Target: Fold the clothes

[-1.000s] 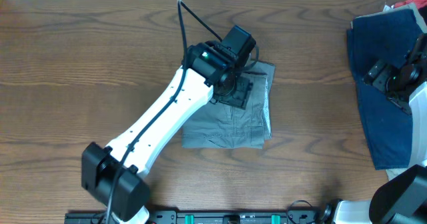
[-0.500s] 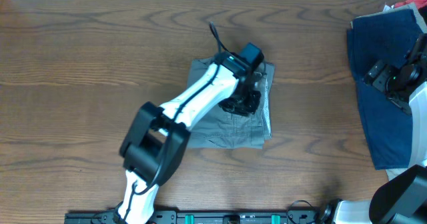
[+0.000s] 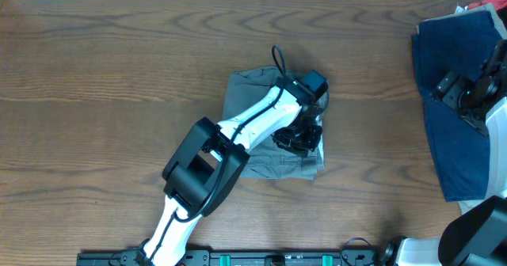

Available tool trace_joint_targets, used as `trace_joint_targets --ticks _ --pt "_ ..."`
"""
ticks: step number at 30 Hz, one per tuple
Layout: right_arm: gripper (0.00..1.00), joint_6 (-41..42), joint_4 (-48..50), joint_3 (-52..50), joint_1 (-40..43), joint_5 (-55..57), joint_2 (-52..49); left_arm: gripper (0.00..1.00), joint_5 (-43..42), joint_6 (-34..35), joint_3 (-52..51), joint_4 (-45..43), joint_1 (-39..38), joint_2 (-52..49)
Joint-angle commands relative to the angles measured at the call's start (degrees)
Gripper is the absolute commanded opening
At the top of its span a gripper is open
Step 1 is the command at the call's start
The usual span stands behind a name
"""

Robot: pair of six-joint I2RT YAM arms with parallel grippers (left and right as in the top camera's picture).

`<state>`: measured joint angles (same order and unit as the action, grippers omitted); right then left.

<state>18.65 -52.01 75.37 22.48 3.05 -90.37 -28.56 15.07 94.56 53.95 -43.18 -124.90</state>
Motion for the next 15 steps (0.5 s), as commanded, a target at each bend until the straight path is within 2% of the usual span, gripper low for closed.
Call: trace_joint_targets --ticks 1,2,5,7,11,15 --pt "0.99 -0.04 -0.04 0.61 0.66 0.35 0.02 0.14 -2.49 0.26 2.62 0.59 0.74 6.32" --pt "0.99 -0.04 -0.04 0.61 0.66 0.35 0.02 0.17 -2.49 0.24 2.62 0.68 1.25 7.78" --pt "0.99 -0.04 -0.04 0.61 0.66 0.37 0.02 0.41 -2.29 -0.02 2.62 1.97 4.24 12.90" --pt "0.99 -0.04 -0.04 0.61 0.66 0.35 0.02 0.66 -2.03 -1.42 2.60 3.69 7.63 16.04" --pt "0.99 -0.04 -0.04 0.61 0.66 0.35 0.02 0.97 4.15 -2.40 2.60 9.99 17.53 20.50" --pt "0.99 -0.04 -0.04 0.61 0.66 0.35 0.02 0.98 5.60 -5.03 1.84 14.64 27.71 20.68"
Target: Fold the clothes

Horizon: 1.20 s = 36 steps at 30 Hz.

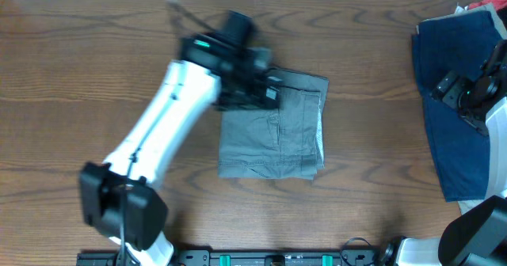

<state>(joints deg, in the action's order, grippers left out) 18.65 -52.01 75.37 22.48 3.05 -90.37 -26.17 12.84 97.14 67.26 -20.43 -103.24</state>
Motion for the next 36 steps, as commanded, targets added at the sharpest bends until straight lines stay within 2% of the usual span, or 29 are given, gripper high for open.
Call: trace_joint_targets --ticks 1,5,8,18,23,28,31,36 --pt "0.99 -0.04 -0.04 0.61 0.66 0.35 0.02 0.98 2.60 -3.74 -1.73 1.46 7.48 -1.18" --pt "0.99 -0.04 -0.04 0.61 0.66 0.35 0.02 0.98 -6.05 -11.89 -7.26 0.33 14.82 -1.99" --pt "0.99 -0.04 -0.04 0.61 0.66 0.35 0.02 0.98 -10.56 -15.72 -13.16 -3.08 17.57 -2.01" --pt "0.99 -0.04 -0.04 0.61 0.66 0.35 0.02 1.00 -15.93 -16.02 -30.16 -21.84 17.11 -2.60" --pt "0.99 -0.04 -0.07 0.61 0.66 0.35 0.02 0.91 -18.43 -13.94 -34.18 -28.92 15.08 -4.31" --pt "0.99 -0.04 -0.07 0.61 0.66 0.35 0.02 0.88 -18.40 -11.67 -35.43 -33.42 12.44 -6.56" --pt "0.99 -0.04 -0.07 0.61 0.66 0.35 0.02 0.78 -18.40 -11.10 -35.43 -35.12 11.19 -7.56" --pt "0.99 -0.04 -0.04 0.61 0.66 0.35 0.02 0.36 -17.90 -10.36 -35.41 -37.24 10.95 -7.76"
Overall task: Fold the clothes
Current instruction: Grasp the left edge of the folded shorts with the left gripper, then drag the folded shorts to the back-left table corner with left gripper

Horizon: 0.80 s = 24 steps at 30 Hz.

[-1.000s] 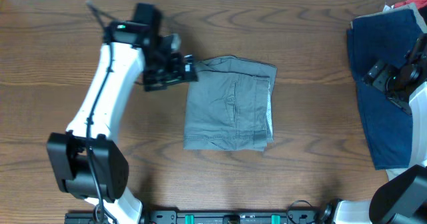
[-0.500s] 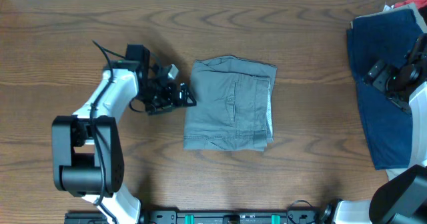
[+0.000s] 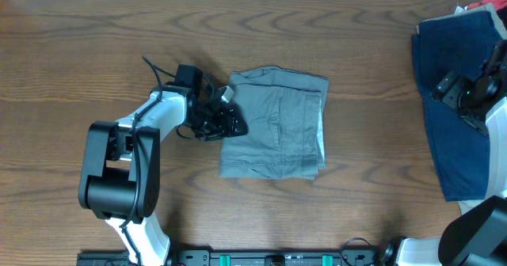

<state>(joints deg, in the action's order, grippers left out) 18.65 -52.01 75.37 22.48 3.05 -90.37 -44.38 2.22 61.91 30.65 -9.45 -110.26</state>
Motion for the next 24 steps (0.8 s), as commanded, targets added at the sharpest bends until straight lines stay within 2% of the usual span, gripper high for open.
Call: trace_joint_targets --ticks 1,4,6,12,16,24 --pt "0.99 -0.04 -0.04 0.61 0.66 0.35 0.02 0.29 0.81 0.33 -0.17 -0.83 0.13 -0.74" --pt "0.99 -0.04 -0.04 0.61 0.66 0.35 0.02 0.13 6.14 5.20 -0.17 -1.25 1.18 -0.74" --pt "0.99 -0.04 -0.04 0.61 0.66 0.35 0.02 0.07 8.28 7.45 -0.13 -1.27 2.67 -0.74" --pt "0.99 -0.04 -0.07 0.61 0.66 0.35 0.02 0.06 8.44 7.61 -0.07 -1.27 12.00 -0.55" --pt "0.99 -0.04 -0.04 0.61 0.66 0.35 0.02 0.06 8.46 9.18 -0.07 -1.44 21.62 -0.55" --pt "0.99 -0.04 -0.04 0.61 0.66 0.35 0.02 0.06 8.44 20.31 -0.07 -2.67 45.86 -0.55"
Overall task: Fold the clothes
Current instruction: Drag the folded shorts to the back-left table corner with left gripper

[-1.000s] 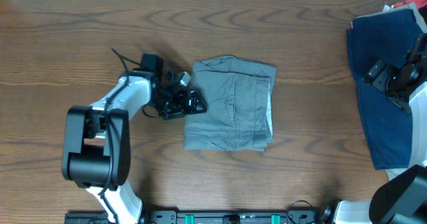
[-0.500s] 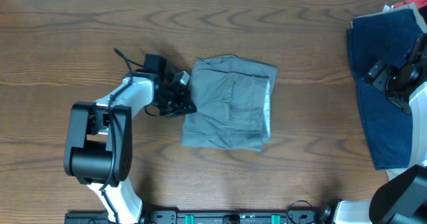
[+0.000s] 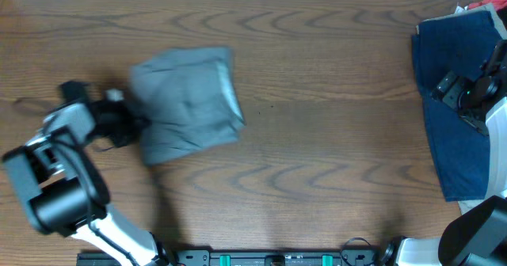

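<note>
The folded grey garment [image 3: 186,104] lies left of the table's middle, blurred by motion and slightly bunched. My left gripper [image 3: 136,129] is at its left edge, fingers hidden against the cloth and apparently shut on it. The left arm is folded back at the far left. At the right edge my right gripper [image 3: 459,92] rests over a dark blue garment [image 3: 447,139]. Whether its fingers are open or shut does not show.
The blue garment covers the table's right side down to the front edge. A bit of red cloth [image 3: 483,5] peeks out at the back right corner. Bare wood table [image 3: 333,139] spans the middle.
My left gripper, then at the grey garment's left edge near the table's middle, is now far left. The garment has come left with it. The right arm has not moved.
My left gripper first pressed on the right part of the folded grey garment in the middle. Then it was over the garment's upper left corner, then at its left edge. Now the garment sits well to the left, held at that edge.
</note>
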Available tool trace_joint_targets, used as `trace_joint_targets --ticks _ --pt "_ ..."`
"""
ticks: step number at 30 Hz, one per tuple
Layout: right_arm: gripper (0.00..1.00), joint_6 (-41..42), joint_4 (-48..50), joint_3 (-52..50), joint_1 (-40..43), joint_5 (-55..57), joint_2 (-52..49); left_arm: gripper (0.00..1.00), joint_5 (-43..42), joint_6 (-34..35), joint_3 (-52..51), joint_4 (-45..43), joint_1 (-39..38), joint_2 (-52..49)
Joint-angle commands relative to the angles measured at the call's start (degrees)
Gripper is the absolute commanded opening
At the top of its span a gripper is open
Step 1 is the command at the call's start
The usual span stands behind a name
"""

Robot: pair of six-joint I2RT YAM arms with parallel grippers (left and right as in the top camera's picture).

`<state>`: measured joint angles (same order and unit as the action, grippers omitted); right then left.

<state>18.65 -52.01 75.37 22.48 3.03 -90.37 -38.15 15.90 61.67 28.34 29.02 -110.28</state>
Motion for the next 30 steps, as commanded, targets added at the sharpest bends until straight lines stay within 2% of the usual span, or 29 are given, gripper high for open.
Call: trace_joint_targets --ticks 1,5,6,8,12,17,19,25,30 --pt "0.99 -0.04 -0.04 0.61 0.66 0.37 0.02 0.06 2.21 8.39 0.17 -0.72 10.16 -0.52" --pt "0.99 -0.04 -0.07 0.61 0.66 0.37 0.02 0.06 1.95 16.55 0.17 -3.50 20.17 -0.52" --pt "0.99 -0.04 -0.07 0.61 0.66 0.37 0.02 0.11 1.29 18.25 0.17 -4.46 21.77 -0.52" --pt "0.99 -0.04 -0.04 0.61 0.66 0.37 0.02 0.32 0.02 20.46 0.17 -6.38 24.06 -0.52" --pt "0.99 -0.04 -0.04 0.61 0.66 0.37 0.02 0.35 -0.83 20.41 0.15 -8.33 24.48 -0.55" --pt "0.99 -0.04 -0.04 0.61 0.66 0.37 0.02 0.33 -0.81 20.44 0.15 -11.39 20.31 -0.57" --pt "0.99 -0.04 -0.07 0.61 0.66 0.37 0.02 0.21 -0.55 21.44 0.15 -13.46 17.40 -0.59" --pt "0.99 -0.04 -0.04 0.61 0.66 0.37 0.02 0.19 10.64 32.06 0.15 -20.35 6.91 -0.94" --pt "0.99 -0.04 -0.04 0.61 0.66 0.37 0.02 0.19 16.90 38.64 0.15 -31.98 -1.73 -2.25"
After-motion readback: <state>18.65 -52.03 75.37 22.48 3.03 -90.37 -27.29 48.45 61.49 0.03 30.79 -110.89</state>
